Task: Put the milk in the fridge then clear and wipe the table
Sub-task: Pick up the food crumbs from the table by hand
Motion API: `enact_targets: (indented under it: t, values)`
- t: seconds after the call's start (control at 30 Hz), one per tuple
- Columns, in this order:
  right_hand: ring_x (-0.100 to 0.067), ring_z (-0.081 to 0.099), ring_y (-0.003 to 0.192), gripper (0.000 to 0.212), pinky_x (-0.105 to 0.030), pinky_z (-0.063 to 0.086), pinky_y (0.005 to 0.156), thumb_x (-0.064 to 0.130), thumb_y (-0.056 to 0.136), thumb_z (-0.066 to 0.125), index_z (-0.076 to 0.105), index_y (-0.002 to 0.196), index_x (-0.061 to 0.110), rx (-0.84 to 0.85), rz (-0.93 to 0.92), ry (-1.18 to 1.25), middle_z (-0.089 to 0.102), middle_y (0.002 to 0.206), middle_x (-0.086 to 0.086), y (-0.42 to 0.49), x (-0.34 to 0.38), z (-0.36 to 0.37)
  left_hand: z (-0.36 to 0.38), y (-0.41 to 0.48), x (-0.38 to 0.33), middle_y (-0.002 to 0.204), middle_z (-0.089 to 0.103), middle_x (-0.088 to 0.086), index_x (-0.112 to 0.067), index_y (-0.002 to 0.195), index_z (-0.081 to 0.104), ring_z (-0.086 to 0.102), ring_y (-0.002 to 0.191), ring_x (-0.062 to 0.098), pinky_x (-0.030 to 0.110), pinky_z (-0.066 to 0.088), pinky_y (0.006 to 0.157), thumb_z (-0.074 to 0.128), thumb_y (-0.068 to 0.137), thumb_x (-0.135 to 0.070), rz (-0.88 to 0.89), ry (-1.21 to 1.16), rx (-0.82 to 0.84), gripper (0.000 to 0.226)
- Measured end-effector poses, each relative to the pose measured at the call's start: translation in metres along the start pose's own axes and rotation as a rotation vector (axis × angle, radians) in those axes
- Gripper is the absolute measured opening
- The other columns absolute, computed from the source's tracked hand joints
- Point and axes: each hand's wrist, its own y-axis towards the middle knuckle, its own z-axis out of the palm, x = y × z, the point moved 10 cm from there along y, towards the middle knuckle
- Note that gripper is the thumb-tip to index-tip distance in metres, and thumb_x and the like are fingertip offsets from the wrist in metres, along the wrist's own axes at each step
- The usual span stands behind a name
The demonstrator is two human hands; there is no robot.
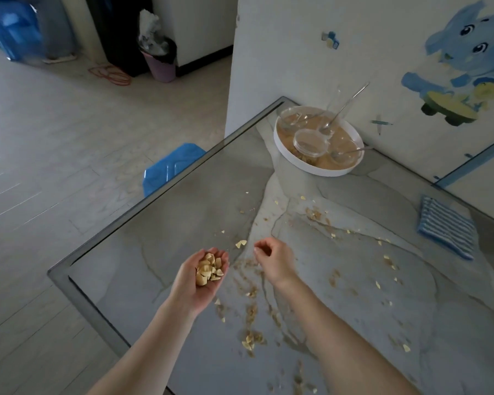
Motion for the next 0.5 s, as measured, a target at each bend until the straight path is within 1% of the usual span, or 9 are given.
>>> enact_targets:
  t: [0.07, 0.13, 0.17, 0.27, 0.4, 0.5]
  values:
    - [-0.025, 0.061, 0.096, 0.018, -0.027, 0.044, 0.082, 0.013, 0.086, 0.057, 0.065, 0.098, 0.002, 0.049, -0.029, -0.115, 0.067, 0.101, -0.014, 0.023, -0.001, 0.014, 0.004, 0.010, -0.009, 0.066, 0.069, 0.013, 0.001, 0.083, 0.058, 0.070, 0.060, 0.022, 0.033, 0.058, 0.061, 0.042, 0.093, -0.014, 0.017, -0.012, -0.004, 0.024]
    - [-0.027, 0.059, 0.100, 0.021, -0.023, 0.040, 0.080, 0.016, 0.085, 0.059, 0.064, 0.101, 0.004, 0.109, -0.068, -0.211, 0.065, 0.104, -0.015, 0.040, 0.002, 0.031, 0.010, 0.018, -0.014, 0.063, 0.069, 0.013, 0.001, 0.082, 0.058, 0.070, 0.058, 0.021, 0.033, 0.058, 0.059, 0.041, 0.094, -0.014, 0.022, -0.037, -0.007, 0.025]
    - [-0.027, 0.058, 0.102, 0.023, -0.023, 0.039, 0.080, 0.019, 0.085, 0.060, 0.063, 0.104, 0.006, 0.137, -0.085, -0.262, 0.062, 0.107, -0.015, 0.046, 0.003, 0.039, 0.012, 0.022, -0.016, 0.063, 0.069, 0.012, 0.001, 0.082, 0.058, 0.070, 0.057, 0.022, 0.033, 0.058, 0.058, 0.041, 0.094, -0.014, 0.022, -0.047, -0.012, 0.025]
    - [-0.029, 0.054, 0.107, 0.028, -0.030, 0.041, 0.090, 0.023, 0.085, 0.060, 0.060, 0.109, 0.010, 0.198, -0.111, -0.400, 0.053, 0.115, -0.013, 0.054, 0.007, 0.054, 0.017, 0.028, -0.019, 0.064, 0.070, 0.013, 0.001, 0.083, 0.058, 0.070, 0.057, 0.022, 0.033, 0.058, 0.057, 0.042, 0.094, -0.014, 0.026, -0.046, -0.018, 0.024]
    - [-0.034, 0.054, 0.105, 0.022, -0.036, 0.043, 0.089, 0.016, 0.090, 0.053, 0.058, 0.107, 0.003, 0.277, -0.148, -0.519, 0.053, 0.114, -0.019, 0.053, 0.012, 0.065, 0.021, 0.034, -0.020, 0.064, 0.070, 0.012, 0.000, 0.083, 0.058, 0.070, 0.058, 0.022, 0.032, 0.059, 0.057, 0.042, 0.094, -0.015, 0.023, -0.029, -0.022, 0.025]
    - [-0.034, 0.055, 0.104, 0.021, -0.036, 0.044, 0.087, 0.009, 0.089, 0.050, 0.057, 0.107, 0.001, 0.276, -0.110, -0.511, 0.056, 0.114, -0.020, 0.053, 0.010, 0.064, 0.021, 0.032, -0.020, 0.066, 0.070, 0.012, 0.000, 0.084, 0.059, 0.070, 0.059, 0.022, 0.031, 0.059, 0.057, 0.043, 0.094, -0.015, 0.026, -0.008, -0.027, 0.025]
